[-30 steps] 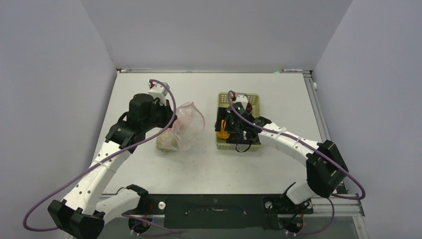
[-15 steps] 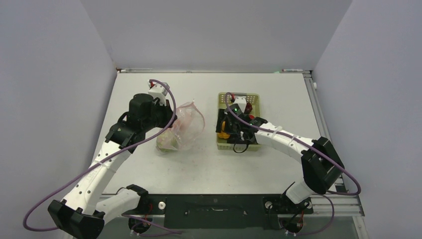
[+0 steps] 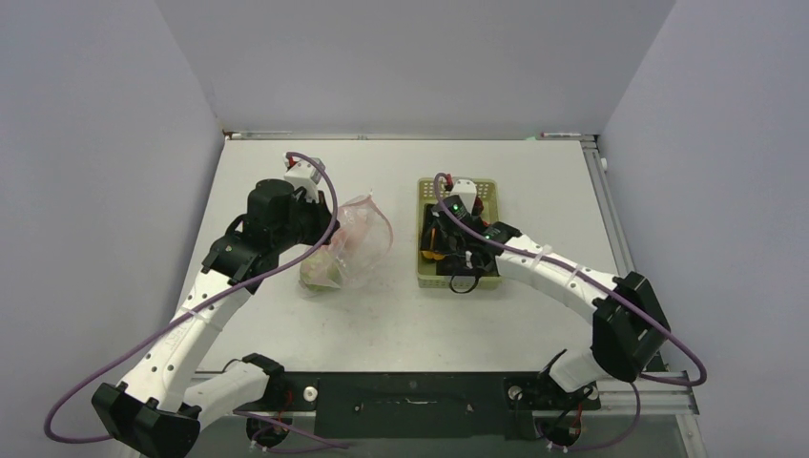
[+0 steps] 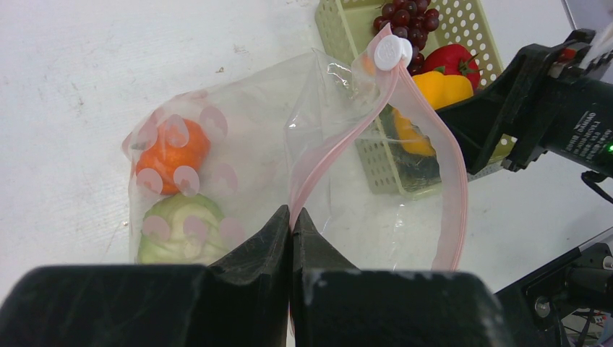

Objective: Place the food in the zip-top bag and seal the zipper
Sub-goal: Pick up the fake vegetable from the bin.

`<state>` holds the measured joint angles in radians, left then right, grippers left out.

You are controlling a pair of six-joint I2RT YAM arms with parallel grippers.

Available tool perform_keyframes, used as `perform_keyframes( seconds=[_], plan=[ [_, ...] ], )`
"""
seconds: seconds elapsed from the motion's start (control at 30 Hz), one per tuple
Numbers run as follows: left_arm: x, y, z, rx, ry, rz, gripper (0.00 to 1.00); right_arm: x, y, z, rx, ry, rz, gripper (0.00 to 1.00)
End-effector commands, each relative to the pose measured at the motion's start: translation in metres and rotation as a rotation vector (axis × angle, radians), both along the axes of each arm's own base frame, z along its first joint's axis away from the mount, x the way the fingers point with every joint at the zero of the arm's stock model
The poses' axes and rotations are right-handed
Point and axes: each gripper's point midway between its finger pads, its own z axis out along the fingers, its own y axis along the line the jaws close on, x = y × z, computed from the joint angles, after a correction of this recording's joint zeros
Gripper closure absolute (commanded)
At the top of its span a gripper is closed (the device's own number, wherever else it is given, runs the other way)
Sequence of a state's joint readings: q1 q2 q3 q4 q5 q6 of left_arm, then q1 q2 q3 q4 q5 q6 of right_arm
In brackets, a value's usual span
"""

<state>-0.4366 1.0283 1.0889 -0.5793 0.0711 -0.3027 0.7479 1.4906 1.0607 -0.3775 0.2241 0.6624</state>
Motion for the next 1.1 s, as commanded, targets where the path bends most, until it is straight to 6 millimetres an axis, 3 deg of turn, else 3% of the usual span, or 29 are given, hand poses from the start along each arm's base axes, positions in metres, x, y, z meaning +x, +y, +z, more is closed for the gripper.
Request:
perform_keyframes(
  seconds=[0.0, 0.27, 0.73, 0.93, 1.07],
  plan=[
    [0.005, 0.001, 0.016, -0.027, -0.062, 0.012, 1.0, 0.009, 0.0, 0.059, 0.041, -0.138, -0.005, 0.82],
    [0.005, 0.002, 0.016, -0.026, -0.061, 0.015, 1.0, 0.003, 0.012, 0.109, 0.076, -0.242, 0.084, 0.83],
    [0.006, 0.002, 0.015, -0.022, -0.059, 0.018, 1.0, -0.054, 0.088, 0.21, 0.152, -0.472, 0.403, 0.82],
    [0.005, 0.002, 0.015, -0.024, -0.061, 0.017, 1.0, -0.075, 0.111, 0.231, 0.15, -0.533, 0.477, 0.8],
    [0.005, 0.002, 0.016, -0.025, -0.063, 0.017, 1.0, -0.079, 0.123, 0.231, 0.141, -0.542, 0.493, 0.79]
  ],
)
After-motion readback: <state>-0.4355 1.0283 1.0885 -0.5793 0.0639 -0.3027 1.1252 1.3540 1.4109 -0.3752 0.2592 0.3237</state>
